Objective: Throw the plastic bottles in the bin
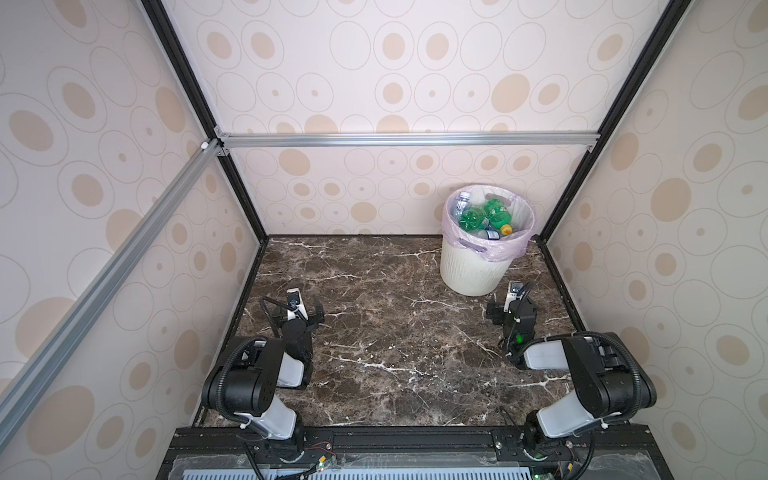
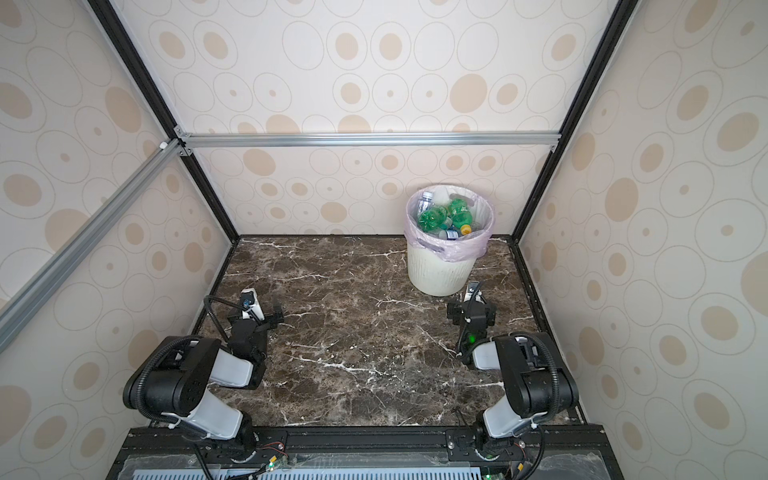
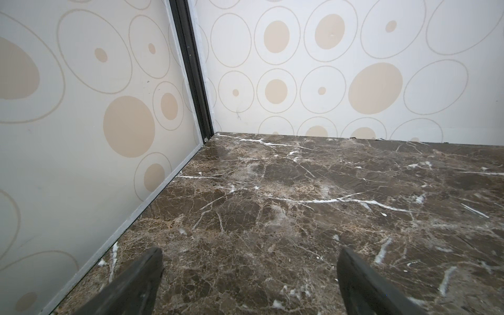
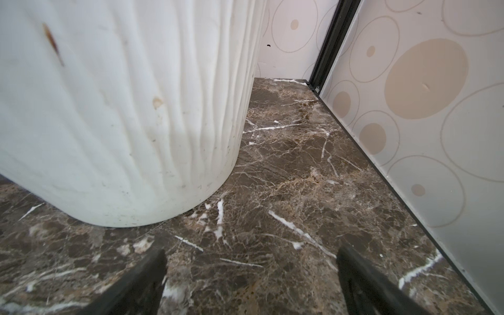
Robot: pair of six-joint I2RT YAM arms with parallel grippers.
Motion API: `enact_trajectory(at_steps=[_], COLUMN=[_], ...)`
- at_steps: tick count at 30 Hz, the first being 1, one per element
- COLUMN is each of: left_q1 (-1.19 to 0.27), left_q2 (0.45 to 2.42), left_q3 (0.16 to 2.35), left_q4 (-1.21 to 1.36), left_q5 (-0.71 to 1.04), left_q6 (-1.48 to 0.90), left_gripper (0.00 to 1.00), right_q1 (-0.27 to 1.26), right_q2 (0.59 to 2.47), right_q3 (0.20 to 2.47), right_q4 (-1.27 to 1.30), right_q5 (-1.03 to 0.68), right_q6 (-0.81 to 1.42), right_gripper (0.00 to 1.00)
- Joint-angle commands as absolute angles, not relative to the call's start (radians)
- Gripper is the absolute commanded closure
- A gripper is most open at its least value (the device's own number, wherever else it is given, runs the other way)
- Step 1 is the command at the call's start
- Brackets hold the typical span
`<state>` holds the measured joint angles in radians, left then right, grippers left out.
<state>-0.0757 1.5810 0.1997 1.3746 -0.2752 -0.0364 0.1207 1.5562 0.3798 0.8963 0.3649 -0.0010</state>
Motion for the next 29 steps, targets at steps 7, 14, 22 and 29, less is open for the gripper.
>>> enact_trajectory(at_steps=[7,14,22,29], left_q1=[-0.081,-0.08,-0.057,-0.057], left_q2=[1.585,1.586,1.59,1.583], left_q3=[0.204,0.206,0.232,0.215], left_q4=[1.41,1.408,1.356,1.382], left_q5=[-0.282,-0.282,-0.232,-0.23], left_q6=[-0.014,-0.013,-0.029,-0.025], left_gripper=[0.01,0.01,0.01,0.01], right_q1=[0.114,0.115,0.114,0.116], right_q2=[1.546,1.547,1.546,1.543], right_q3=[0.395,0.395,0.396,0.383], right_q4=[0.871,0.871,0.872,0.89], right_q5=[0.352,0.352,0.352,0.36], right_q6=[0.008,0.008,0.008,0.001], right_gripper=[0.0,0.0,0.0,0.0])
